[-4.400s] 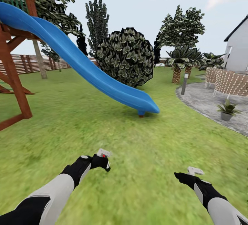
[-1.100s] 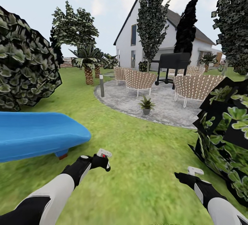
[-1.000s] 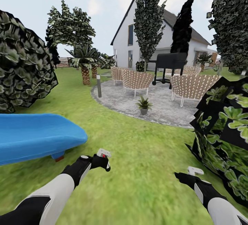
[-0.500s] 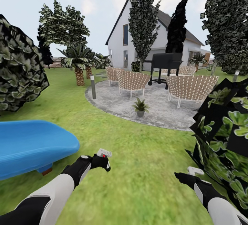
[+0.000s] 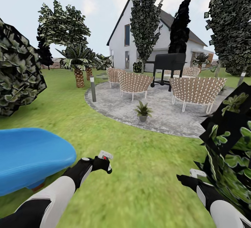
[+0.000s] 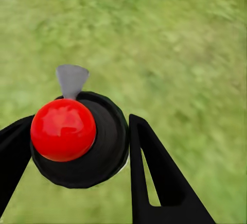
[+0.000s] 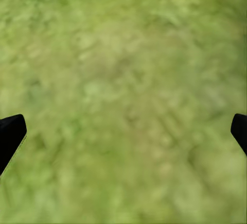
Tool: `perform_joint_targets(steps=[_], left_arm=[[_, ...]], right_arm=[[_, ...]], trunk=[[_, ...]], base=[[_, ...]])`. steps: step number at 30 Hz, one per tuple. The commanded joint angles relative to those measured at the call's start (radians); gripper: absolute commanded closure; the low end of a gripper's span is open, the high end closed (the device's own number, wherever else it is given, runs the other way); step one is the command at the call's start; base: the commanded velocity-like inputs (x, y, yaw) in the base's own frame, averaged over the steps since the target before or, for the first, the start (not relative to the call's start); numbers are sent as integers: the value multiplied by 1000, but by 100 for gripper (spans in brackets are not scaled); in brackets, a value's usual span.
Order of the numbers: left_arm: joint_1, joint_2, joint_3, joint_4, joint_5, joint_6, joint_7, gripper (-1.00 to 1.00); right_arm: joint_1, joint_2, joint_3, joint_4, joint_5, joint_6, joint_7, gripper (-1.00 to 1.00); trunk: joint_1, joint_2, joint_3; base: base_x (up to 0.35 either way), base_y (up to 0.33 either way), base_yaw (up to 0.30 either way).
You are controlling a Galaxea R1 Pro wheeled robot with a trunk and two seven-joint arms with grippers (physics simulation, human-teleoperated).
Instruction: Pick up the pesticide atomizer in the garden and spray insectifuge to fully cover both potted plants in the garden.
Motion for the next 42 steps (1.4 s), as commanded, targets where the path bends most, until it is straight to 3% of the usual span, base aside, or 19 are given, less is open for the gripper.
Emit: perform_joint_targets(steps=[1, 42], left_arm=[[0, 0, 2, -3, -2, 7, -3, 100], [0, 0, 2, -3, -2, 7, -3, 100]], right_arm=[[0, 1, -9, -2, 8, 5, 7, -100], [-1, 0, -9, -2, 8, 5, 7, -100]], trunk=[[0, 0, -1], [0, 0, -1]], base=[[338, 0, 0], [336, -19, 0]])
